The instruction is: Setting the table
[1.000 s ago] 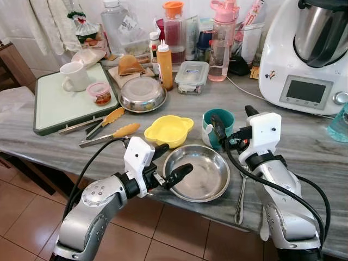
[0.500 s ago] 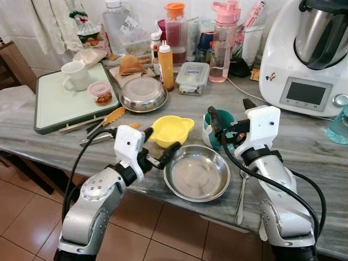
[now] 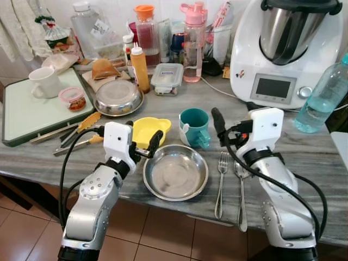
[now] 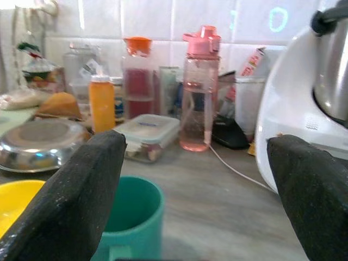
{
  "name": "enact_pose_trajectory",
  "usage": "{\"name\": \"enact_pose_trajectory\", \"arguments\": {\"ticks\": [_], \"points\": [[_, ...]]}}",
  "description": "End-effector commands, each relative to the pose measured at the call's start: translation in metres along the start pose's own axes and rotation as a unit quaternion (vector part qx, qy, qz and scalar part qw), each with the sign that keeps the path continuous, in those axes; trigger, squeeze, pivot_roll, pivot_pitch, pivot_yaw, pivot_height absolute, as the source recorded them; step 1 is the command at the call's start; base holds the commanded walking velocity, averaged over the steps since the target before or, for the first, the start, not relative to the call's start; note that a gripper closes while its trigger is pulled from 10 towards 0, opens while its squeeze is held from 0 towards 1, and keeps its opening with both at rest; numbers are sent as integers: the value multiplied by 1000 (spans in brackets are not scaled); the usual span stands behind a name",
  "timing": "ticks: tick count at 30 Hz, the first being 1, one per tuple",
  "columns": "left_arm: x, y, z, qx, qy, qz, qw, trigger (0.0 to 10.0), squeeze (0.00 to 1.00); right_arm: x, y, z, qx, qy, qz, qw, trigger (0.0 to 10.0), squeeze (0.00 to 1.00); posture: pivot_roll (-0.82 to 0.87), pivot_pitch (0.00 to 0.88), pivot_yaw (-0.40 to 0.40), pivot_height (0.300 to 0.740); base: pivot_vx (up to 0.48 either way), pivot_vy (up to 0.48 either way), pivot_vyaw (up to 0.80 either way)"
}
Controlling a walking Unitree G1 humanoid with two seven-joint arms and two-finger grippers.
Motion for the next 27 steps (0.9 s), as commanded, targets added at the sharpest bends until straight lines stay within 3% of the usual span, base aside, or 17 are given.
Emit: {"name": "enact_pose_trajectory", "arguments": {"ticks": [1, 9, 12, 13, 15, 16, 17, 19, 27], "points": [[8, -2, 5, -11, -11, 27, 1000, 10000, 0, 2, -2, 6, -11, -1, 5, 1000, 10000, 1000, -11, 0, 49, 740, 0, 0, 0], [10, -3, 7, -19, -3, 37, 999, 10000, 0, 0, -3, 11, -18, -1, -2, 1000, 10000, 1000, -20, 0, 47, 740, 0, 0, 0], [10, -6, 8, -20, 3, 38, 999, 10000, 0, -3, -5, 10, -15, -15, -12, 1000, 10000, 1000, -24, 0, 45, 740, 0, 0, 0], [9, -7, 9, -18, 18, 38, 999, 10000, 0, -7, -5, 10, -9, -41, -25, 999, 10000, 1000, -26, 0, 42, 740, 0, 0, 0], [9, -8, 10, -18, 35, 42, 998, 10000, 0, -12, -6, 6, 4, -81, -46, 996, 10000, 914, -28, 0, 38, 740, 0, 0, 0], [10, -9, 9, -16, 52, 50, 997, 10000, 0, -18, -6, 2, 16, -118, -65, 991, 10000, 506, -26, 0, 36, 740, 0, 0, -406], [10, -9, 9, -16, 52, 50, 997, 10000, 0, -18, -6, 2, 16, -118, -65, 991, 10000, 506, -26, 0, 36, 740, 0, 0, -406], [13, -13, 9, -17, 77, 65, 995, 10000, 0, -25, -9, 0, 20, -137, -80, 987, 10000, 16, -23, 0, 34, 740, 0, 0, 0], [18, -14, 12, -25, 65, 80, 994, 10000, 0, -25, -10, 3, 14, -111, -75, 991, 10000, 0, -30, 0, 36, 740, 0, 0, 0]]}}
Point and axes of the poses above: a point about 5 cm out from each wrist's last joint towards the gripper, its own y axis pointing back from the gripper into the wrist, its own z axis along the axis of the wrist's last joint, x = y × z, the point moved 2 cm from there along -y, pointing out of the wrist towards the gripper, and after that the axes turned 6 degrees about y, right-handed, at the moved point
